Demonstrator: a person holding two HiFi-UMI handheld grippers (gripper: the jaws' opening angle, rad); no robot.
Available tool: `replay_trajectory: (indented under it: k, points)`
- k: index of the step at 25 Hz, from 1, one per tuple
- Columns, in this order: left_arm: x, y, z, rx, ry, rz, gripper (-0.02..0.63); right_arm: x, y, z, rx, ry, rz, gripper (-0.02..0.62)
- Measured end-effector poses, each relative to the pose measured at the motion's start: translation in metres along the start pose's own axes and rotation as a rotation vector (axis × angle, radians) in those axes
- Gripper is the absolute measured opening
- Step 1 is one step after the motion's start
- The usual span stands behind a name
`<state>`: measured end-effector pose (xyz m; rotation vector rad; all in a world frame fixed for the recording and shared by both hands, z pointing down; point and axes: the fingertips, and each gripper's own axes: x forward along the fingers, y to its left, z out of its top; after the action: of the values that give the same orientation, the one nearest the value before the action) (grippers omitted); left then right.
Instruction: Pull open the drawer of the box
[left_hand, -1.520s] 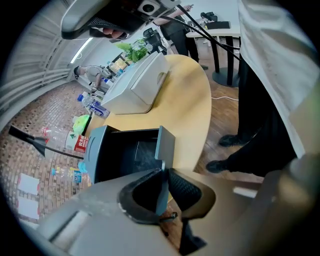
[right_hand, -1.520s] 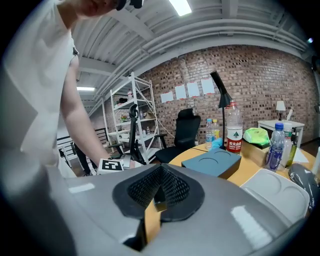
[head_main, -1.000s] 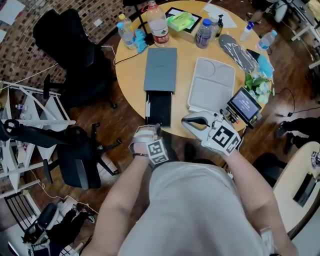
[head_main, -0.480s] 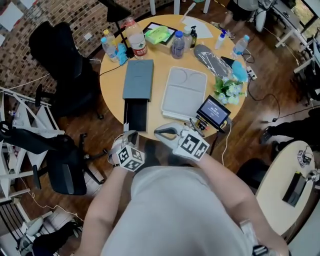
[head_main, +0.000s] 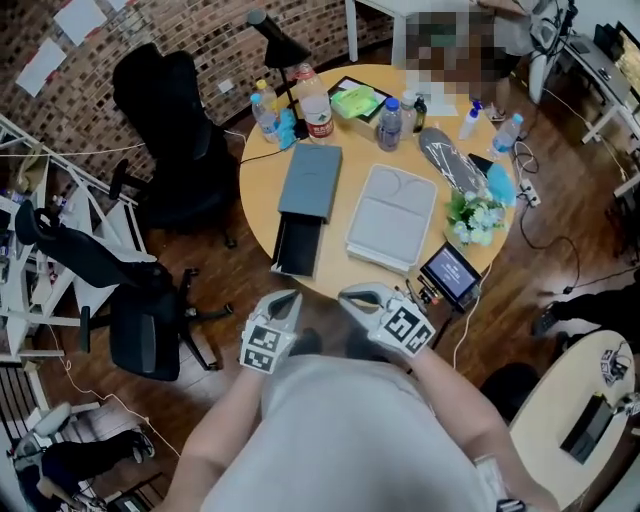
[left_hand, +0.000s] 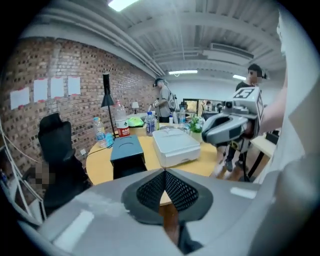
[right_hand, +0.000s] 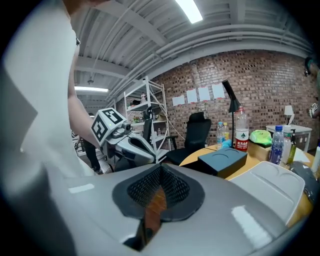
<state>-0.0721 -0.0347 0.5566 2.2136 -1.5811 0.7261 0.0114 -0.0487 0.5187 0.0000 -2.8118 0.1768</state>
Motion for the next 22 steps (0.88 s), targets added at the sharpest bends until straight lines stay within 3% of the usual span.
replay_trajectory:
  k: [4,11,22]
  points:
    - [-0.01,-0.012,0.007,-0.08,-0.078,-0.034,0.005,-0.006,0.012,-0.001,-0.01,0.012,-0.009,0.003]
    - [-0.023,-0.046,0.014,-0.003,-0.132,-0.145,0.005,-0.003,0.042,0.001,-0.012,0.013,-0.053,0.003]
    - [-0.074,-0.032,-0.007,-0.086,-0.21,-0.197,0.005,0.014,0.091,0.015,-0.021,0.014,-0.123,0.003]
